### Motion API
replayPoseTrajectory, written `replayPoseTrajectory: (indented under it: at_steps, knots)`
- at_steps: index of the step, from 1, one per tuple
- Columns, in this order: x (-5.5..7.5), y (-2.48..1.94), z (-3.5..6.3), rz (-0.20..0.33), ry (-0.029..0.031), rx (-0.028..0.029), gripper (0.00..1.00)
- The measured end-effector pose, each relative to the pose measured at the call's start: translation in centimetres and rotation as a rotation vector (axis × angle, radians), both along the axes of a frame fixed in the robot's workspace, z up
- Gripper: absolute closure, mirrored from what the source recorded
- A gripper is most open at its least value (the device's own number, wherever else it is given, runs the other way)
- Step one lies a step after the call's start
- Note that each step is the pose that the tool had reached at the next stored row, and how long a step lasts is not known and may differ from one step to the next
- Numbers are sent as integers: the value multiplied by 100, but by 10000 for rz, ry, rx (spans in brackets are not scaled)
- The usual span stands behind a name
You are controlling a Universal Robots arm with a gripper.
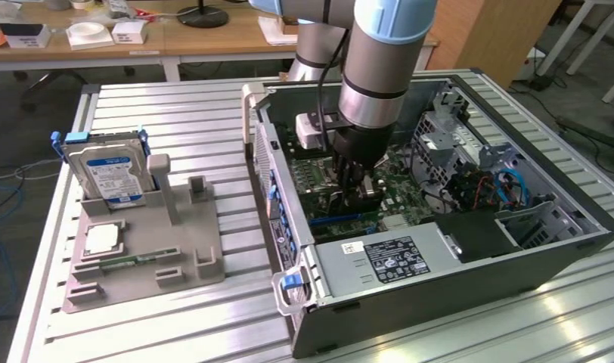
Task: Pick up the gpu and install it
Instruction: 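Insert the gpu into the slot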
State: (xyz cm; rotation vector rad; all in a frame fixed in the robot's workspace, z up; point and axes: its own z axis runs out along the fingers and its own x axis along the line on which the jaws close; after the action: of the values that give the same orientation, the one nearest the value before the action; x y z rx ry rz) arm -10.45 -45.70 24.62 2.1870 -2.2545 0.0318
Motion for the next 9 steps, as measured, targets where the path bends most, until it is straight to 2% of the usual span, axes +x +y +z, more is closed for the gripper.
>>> replayPoseTrajectory:
  at_steps: [9]
  knots:
    - [0, 0, 0, 0, -31, 1, 73]
